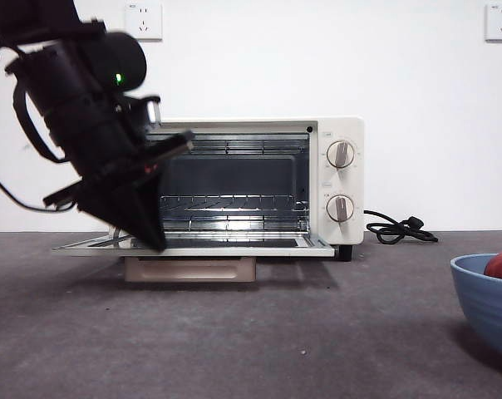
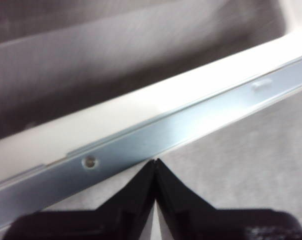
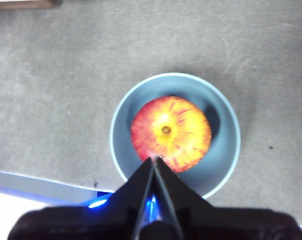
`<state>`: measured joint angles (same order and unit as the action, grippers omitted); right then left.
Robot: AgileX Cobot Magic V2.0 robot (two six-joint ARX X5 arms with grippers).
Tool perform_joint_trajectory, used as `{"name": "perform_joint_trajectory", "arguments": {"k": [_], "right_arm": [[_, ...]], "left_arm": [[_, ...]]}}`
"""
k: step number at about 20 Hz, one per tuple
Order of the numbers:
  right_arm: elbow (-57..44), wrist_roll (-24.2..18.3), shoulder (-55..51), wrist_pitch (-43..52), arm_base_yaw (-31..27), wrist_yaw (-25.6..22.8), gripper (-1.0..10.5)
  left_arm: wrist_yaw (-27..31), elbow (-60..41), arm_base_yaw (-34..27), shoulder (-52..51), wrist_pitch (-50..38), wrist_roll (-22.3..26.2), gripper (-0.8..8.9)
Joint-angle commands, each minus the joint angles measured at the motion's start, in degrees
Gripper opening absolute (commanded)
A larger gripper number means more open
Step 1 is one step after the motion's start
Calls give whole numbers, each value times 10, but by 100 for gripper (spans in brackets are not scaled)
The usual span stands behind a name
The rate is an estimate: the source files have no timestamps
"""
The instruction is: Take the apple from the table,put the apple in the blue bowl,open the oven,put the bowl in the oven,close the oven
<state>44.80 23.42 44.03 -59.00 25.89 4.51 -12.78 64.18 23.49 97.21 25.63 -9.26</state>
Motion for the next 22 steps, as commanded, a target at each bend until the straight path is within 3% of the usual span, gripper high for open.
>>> {"name": "perform_joint_trajectory", "arguments": {"k": [1,5,11,22], "right_arm": [[2,5,0,2,0,-3,-7],[2,12,0,0,0,-8,-7],[2,22,0,-27,0,-55,-7],[2,3,30,-44,-33,-68,3]], "left_arm": [[8,6,-1,3,-15,-1,-7],[8,6,15,-3,-4,1,-7],[8,6,36,-82,20,11,-7],[38,6,36,-263,164,69,-7]]}}
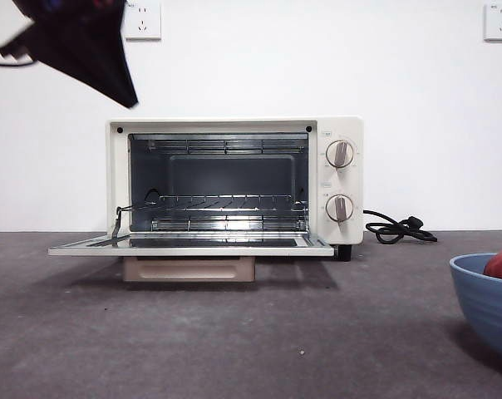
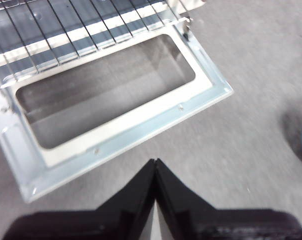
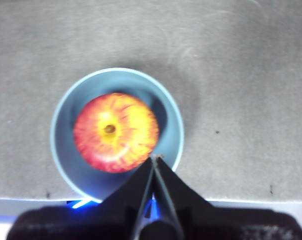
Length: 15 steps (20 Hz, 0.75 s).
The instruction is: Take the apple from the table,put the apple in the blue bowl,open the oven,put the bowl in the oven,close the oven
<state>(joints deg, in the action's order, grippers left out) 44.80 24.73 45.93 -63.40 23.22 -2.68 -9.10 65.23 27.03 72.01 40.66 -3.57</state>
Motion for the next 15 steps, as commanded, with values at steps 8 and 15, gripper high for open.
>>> {"name": "perform_joint_trajectory", "arguments": {"k": [8,15], "right_arm": [[2,-44,108,13,-42,-4,285],[2,-92,198,39,-90,-6,280]], "left_arm": [[2,-5,1,-59,115,35,-7],[1,-5,1,-66,155,42,-7]]}}
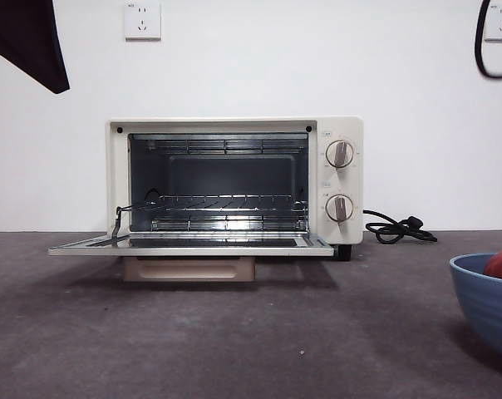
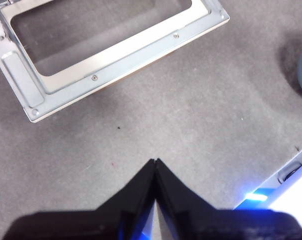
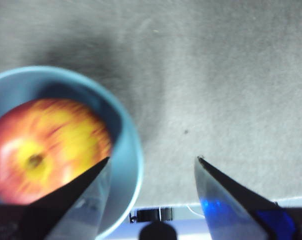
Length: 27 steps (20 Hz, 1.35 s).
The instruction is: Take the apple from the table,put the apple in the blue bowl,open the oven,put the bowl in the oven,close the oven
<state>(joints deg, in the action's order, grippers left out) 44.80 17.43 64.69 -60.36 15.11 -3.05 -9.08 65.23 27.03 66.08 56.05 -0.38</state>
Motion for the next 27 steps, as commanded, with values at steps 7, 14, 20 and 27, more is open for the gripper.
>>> {"name": "perform_joint_trajectory", "arguments": {"k": [7,14,20,27], "right_arm": [[2,-74,78,23,-40,82,90],[27,-66,76,29,-38,82,-16],[139,-30,93,21,-6,97,-16],[330,17,249,34,80,97,-15]], "left_arm": [[1,-5,1,-30,1,10,-7],[1,-5,1,-49,18,10,-6],[1,-5,1,-85,34,3,-6],[1,-5,1,-131,54,1,-5]]}}
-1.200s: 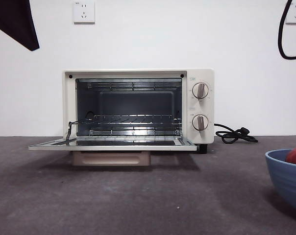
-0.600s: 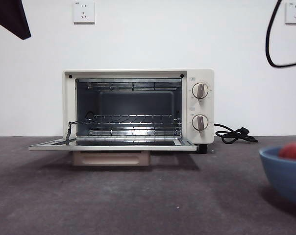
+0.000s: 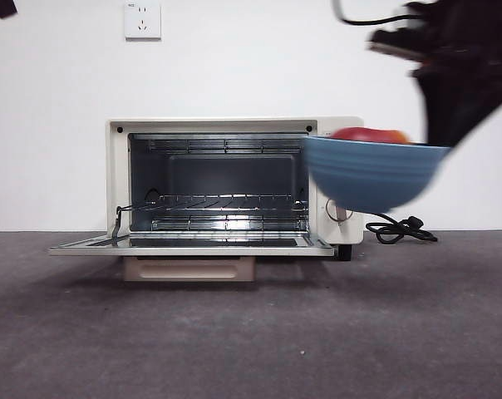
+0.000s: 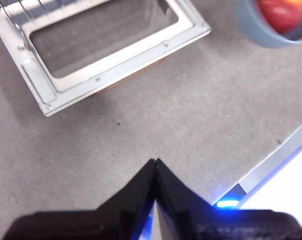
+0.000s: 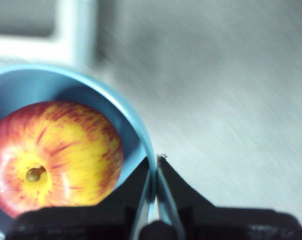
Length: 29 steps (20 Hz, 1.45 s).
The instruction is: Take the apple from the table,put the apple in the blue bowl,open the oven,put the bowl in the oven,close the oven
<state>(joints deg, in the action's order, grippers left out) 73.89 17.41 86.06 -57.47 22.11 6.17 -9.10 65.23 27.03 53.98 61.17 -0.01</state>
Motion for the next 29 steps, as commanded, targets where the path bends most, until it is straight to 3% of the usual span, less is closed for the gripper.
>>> {"name": "perform_joint_trajectory", "arguments": {"k": [1,4,8,12,20,29], "right_arm": [[75,22,66,5,16,5,-15],[197,47,165,-10,24,46,-15],[364,71,279,-60,34,47,-16],[484,132,362,-89,34,48,-16],[523,218,416,-91,33,8,-15],[523,232,420,-101,33,4,-14]], "left_arm": [[1,-5,1,-17,6,-3,-5],[1,-5,1,-37,21,-3,-5],[1,-5,1,-59,26,-3,-5],[1,-5,1,-74,26,-3,-5],[2,-5,1,-90,35,-2,-5],[2,-5,1,-91,35,-2,-5]]}}
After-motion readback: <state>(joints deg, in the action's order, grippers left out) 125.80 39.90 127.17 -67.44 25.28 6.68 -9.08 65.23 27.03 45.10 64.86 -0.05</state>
